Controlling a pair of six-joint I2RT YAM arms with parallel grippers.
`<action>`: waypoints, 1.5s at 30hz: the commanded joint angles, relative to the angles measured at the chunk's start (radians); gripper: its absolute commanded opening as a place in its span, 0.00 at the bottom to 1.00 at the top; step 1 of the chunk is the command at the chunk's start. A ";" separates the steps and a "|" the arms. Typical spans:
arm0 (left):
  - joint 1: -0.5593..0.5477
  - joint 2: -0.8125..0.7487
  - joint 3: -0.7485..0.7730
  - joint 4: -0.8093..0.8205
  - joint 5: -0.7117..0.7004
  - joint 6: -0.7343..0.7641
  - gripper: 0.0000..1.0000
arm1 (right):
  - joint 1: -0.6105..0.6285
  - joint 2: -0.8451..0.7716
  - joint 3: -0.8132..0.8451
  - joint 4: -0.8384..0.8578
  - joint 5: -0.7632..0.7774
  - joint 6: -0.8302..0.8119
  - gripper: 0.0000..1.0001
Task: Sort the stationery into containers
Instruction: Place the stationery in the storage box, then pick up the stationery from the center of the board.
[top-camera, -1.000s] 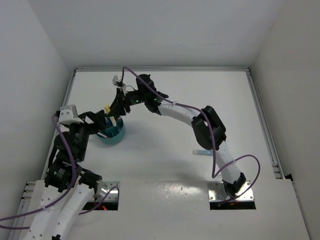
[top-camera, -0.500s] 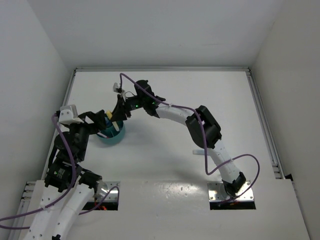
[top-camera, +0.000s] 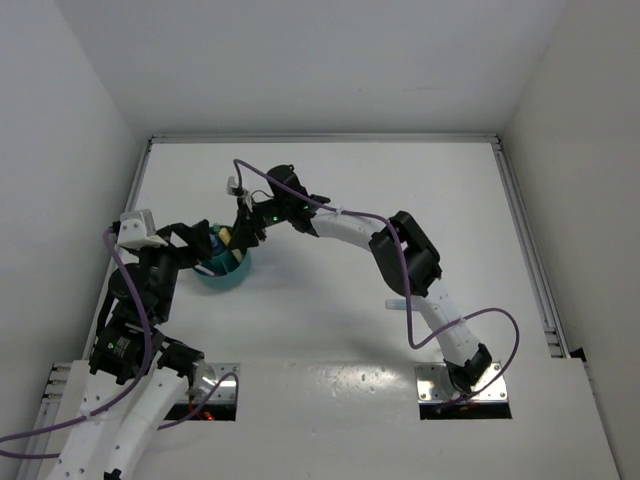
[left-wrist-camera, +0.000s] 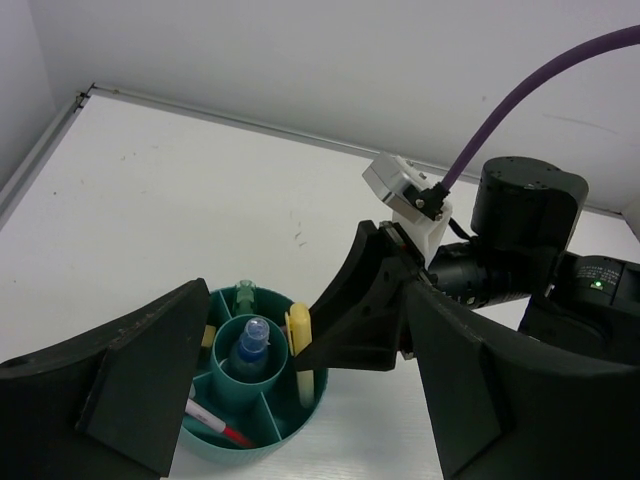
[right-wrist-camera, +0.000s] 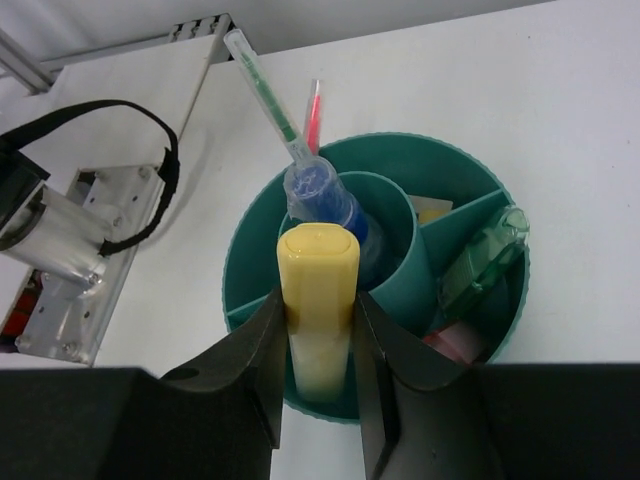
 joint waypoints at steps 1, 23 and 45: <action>0.012 -0.009 0.000 0.023 -0.001 -0.007 0.85 | -0.004 0.000 0.042 -0.016 -0.003 -0.070 0.30; 0.012 -0.009 0.000 0.023 -0.010 -0.007 0.85 | -0.059 -0.233 0.121 -0.389 0.067 -0.260 0.50; 0.012 0.018 0.000 0.023 0.019 -0.007 0.61 | -0.085 -0.531 -0.598 -1.205 1.089 -0.823 0.81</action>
